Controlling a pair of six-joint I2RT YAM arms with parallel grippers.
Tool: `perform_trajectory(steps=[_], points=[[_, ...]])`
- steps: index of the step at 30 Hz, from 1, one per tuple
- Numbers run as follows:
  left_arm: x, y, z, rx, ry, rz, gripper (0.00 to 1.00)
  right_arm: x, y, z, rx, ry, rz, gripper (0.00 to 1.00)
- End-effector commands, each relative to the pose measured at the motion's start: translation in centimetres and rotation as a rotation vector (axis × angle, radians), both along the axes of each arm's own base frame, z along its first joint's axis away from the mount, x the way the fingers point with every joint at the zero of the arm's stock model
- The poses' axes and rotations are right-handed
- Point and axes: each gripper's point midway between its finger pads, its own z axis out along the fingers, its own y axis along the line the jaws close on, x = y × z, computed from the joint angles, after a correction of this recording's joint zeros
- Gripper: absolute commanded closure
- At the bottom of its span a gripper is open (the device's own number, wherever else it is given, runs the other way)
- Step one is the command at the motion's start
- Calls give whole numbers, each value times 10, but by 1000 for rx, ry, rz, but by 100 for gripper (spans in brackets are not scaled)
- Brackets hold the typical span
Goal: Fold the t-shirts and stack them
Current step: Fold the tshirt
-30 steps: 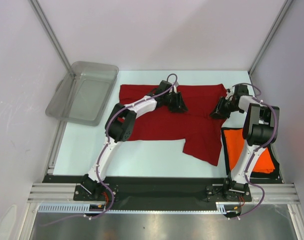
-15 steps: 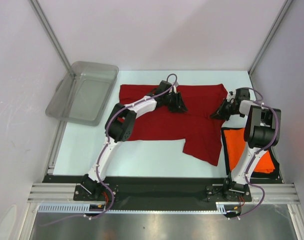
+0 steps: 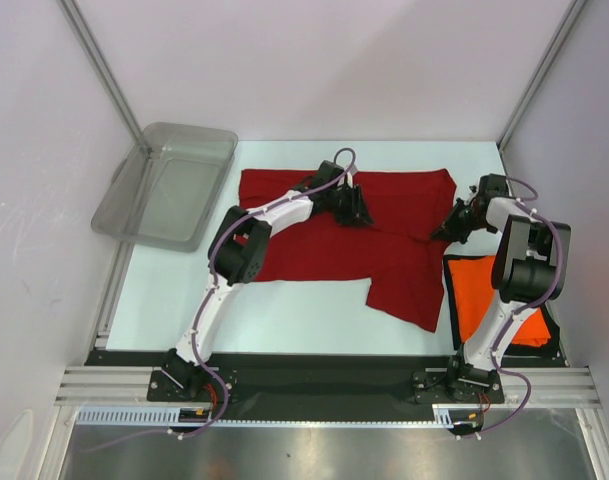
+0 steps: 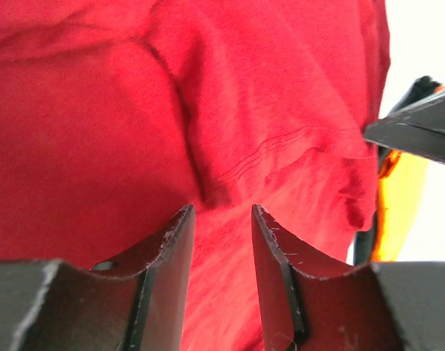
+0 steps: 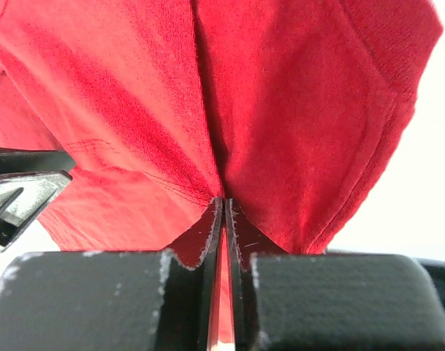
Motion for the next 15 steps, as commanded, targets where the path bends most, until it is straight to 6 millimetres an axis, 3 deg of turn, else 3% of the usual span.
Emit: perform_trajectory(steps=[1,3,5,8,9,11,12,14,15], points=[[4,15,41,50,-99,-12,57,0,-6,16,-36,12,3,92],[3,19,51,64,-130,-29,58,2,-8,26,-43,17,7,85],[1,26,56,94,-141,-34,58,1,-15,29,-81,40,0,63],[2,38,69,132,-185,-47,57,24,-33,45,-168,-24,-21,50],[4,43,78,140,-211,-49,57,39,-38,57,-185,-70,-30,48],[9,56,84,152,-214,-35,57,61,-45,58,-201,-117,-60,47],[12,62,89,154,-228,-32,57,77,-48,67,-202,-159,-76,48],[23,79,93,157,-232,-5,58,103,-50,75,-174,-227,-134,54],[26,85,95,155,-236,-1,58,113,-49,69,-155,-231,-151,57]])
